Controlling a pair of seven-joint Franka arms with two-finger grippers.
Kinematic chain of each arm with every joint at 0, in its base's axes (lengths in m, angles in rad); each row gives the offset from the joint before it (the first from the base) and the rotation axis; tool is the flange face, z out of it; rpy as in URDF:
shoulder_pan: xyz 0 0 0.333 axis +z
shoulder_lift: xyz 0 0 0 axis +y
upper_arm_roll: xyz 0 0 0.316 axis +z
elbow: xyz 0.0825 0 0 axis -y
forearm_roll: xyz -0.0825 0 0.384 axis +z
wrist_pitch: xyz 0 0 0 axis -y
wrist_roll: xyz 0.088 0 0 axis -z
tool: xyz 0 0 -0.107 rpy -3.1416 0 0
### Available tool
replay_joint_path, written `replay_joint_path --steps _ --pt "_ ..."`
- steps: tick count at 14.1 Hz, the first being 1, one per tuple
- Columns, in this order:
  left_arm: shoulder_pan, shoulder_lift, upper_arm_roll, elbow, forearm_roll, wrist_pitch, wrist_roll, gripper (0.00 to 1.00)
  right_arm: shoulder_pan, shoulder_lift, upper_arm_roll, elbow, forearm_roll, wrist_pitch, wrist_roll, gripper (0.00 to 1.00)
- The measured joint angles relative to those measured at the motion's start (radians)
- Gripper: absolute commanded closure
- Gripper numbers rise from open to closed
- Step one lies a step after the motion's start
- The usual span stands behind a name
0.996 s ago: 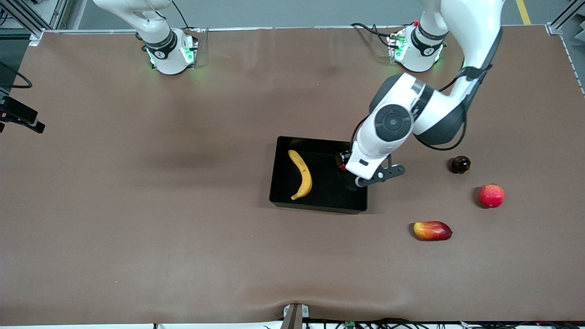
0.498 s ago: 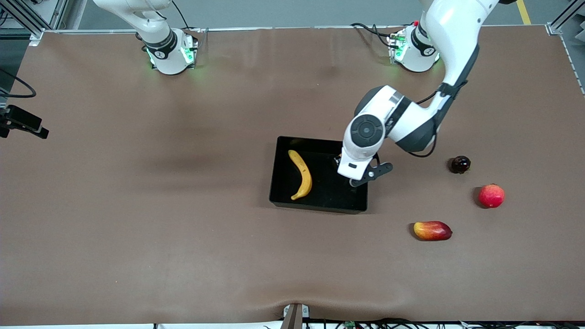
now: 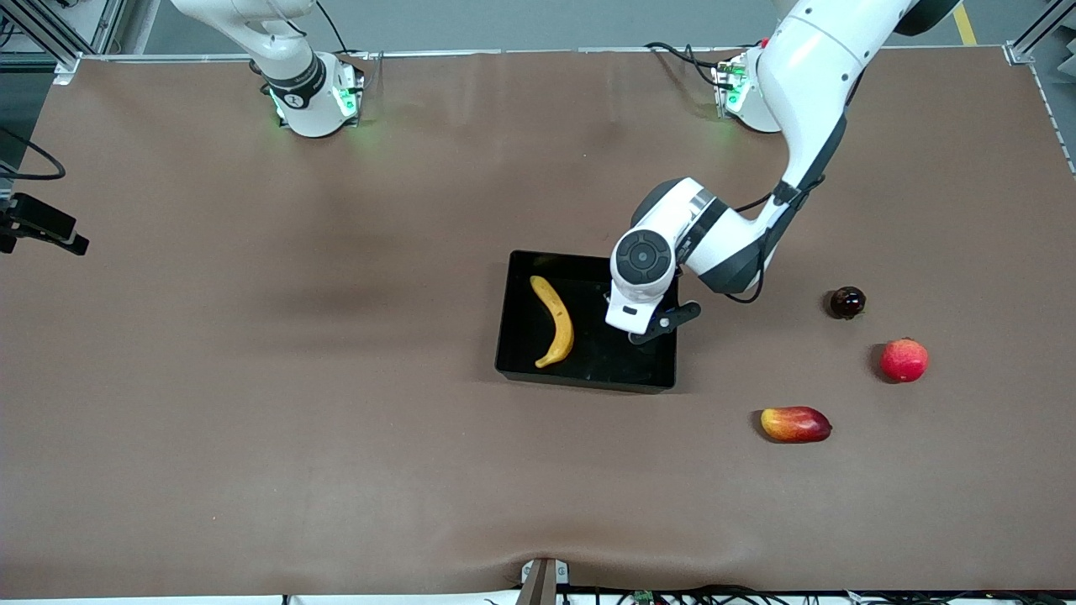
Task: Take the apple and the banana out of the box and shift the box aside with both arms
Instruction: 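Close the left gripper around the small red apple in the tray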
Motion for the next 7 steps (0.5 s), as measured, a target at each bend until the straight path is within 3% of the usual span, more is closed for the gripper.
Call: replay_joint_path --steps 4,6,7 --pt "-0.001 0.028 0.0 0.0 0.0 0.025 0.0 0.63 0.0 0.0 0.0 0.0 0.0 0.0 0.0 0.0" --pt "0.0 0.027 0.002 0.005 0.003 0.016 0.0 1.0 0.0 0.0 0.0 0.0 0.0 0.0 0.0 0.0" --pt "0.0 0.027 0.002 0.008 0.009 0.017 0.0 1.0 0.0 0.0 0.0 0.0 0.0 -0.001 0.0 0.0"
